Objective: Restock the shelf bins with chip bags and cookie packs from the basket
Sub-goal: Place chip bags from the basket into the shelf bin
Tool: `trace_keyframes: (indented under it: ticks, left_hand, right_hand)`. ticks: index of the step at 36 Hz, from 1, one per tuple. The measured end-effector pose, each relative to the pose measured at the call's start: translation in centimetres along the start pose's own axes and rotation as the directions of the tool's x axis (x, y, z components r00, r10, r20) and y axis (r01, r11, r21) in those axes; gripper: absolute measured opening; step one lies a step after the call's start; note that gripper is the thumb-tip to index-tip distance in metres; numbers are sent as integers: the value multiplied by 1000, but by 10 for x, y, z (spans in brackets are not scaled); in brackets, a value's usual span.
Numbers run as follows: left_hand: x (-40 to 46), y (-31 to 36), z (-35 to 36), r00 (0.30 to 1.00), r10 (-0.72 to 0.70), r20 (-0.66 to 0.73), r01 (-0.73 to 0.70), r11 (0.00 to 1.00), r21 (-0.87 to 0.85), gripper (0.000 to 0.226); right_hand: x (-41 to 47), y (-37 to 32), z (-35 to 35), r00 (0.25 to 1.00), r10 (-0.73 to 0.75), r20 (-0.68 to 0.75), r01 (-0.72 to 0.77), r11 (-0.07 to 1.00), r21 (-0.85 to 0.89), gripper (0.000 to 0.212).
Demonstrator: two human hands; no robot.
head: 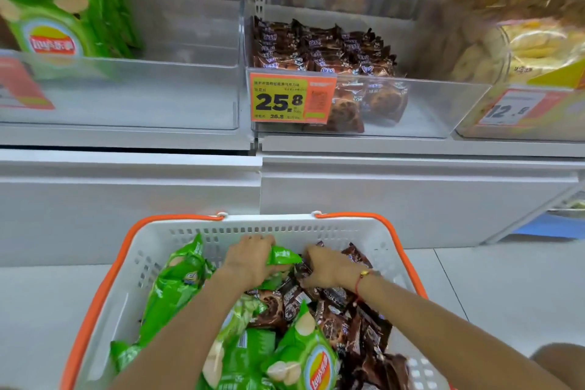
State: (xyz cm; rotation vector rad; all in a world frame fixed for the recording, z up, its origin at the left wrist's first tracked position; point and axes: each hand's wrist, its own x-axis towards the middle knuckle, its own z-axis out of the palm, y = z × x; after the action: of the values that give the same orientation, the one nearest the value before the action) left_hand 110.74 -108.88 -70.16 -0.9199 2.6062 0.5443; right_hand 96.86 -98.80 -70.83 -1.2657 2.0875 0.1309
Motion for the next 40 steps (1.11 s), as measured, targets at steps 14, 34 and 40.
trace_keyframes:
  ticks: [14,34,40]
  left_hand:
    - [-45,13,-158,994,-19,106,66,887,-458,52]
    - [-127,-15,-237,960,-24,-281,-142,818,-557,48]
    - [-143,-64,-272,577,-367,-730,-361,687,-631,16]
  right_hand:
    - [-70,-41,-132,962,-186,-200,261,842,472,40]
    - [-125,-86,-152,779,-350,-520,618,566,546,46]
    - [-131,-131,-167,651,-322,-687,730,514,451,41]
